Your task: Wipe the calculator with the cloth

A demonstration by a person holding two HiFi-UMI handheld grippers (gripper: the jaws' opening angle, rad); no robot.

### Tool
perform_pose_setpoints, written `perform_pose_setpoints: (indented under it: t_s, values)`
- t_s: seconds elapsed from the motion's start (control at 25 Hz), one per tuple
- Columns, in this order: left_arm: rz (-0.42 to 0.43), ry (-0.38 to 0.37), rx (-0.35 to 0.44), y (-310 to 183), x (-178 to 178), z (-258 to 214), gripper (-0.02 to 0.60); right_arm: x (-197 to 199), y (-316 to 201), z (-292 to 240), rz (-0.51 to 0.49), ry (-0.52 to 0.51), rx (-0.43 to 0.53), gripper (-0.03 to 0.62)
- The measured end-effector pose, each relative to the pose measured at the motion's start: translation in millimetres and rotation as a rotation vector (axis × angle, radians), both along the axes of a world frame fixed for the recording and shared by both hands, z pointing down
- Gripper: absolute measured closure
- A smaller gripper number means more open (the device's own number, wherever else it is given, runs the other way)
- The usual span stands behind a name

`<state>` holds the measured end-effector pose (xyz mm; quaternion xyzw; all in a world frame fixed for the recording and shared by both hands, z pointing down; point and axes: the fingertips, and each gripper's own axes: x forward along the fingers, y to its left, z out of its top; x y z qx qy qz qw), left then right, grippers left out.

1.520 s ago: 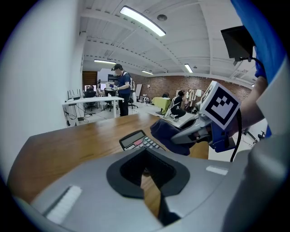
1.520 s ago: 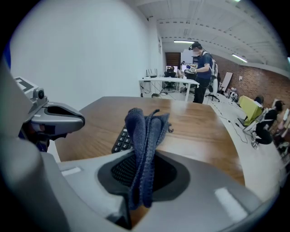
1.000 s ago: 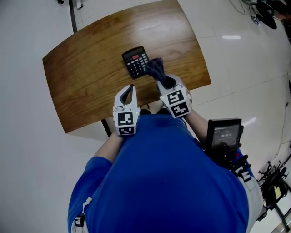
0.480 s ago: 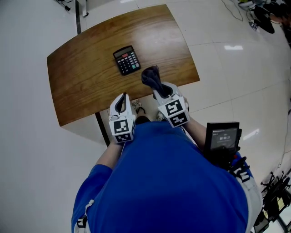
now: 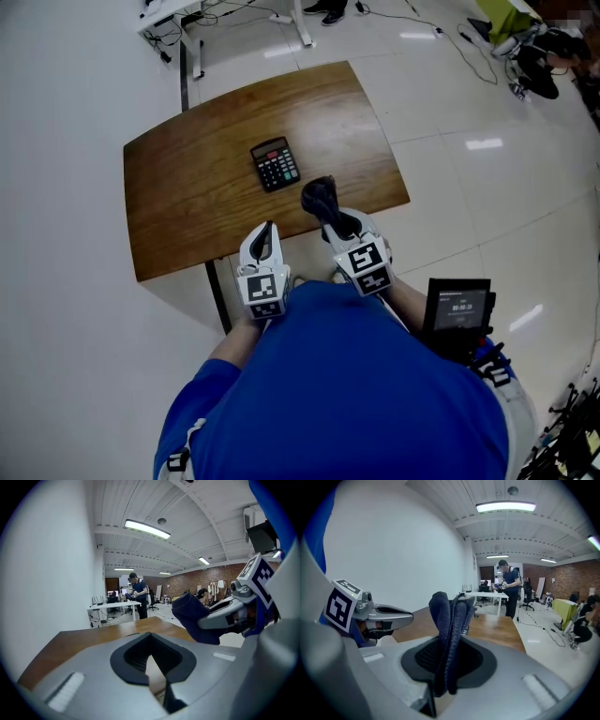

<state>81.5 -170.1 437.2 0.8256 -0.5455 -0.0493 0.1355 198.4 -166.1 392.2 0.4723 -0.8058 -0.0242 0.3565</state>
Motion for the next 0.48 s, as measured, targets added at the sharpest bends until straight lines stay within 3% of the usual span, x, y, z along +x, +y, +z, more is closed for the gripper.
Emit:
perform_pose_setpoints:
  t_s: [0.24,0.48]
  values:
    - [0.039,0.004,0.047,-8.0,7.3,-12.6,0.575,-2.7,-8.6,-11.0,0.037,-0.038,0.008,0.522]
    - [0.081,-0.018,0.026,-7.1,9.3,-13.2,0.575,-4.5,-1.4,-2.9,0.061,-0.074,-0.018,0.522]
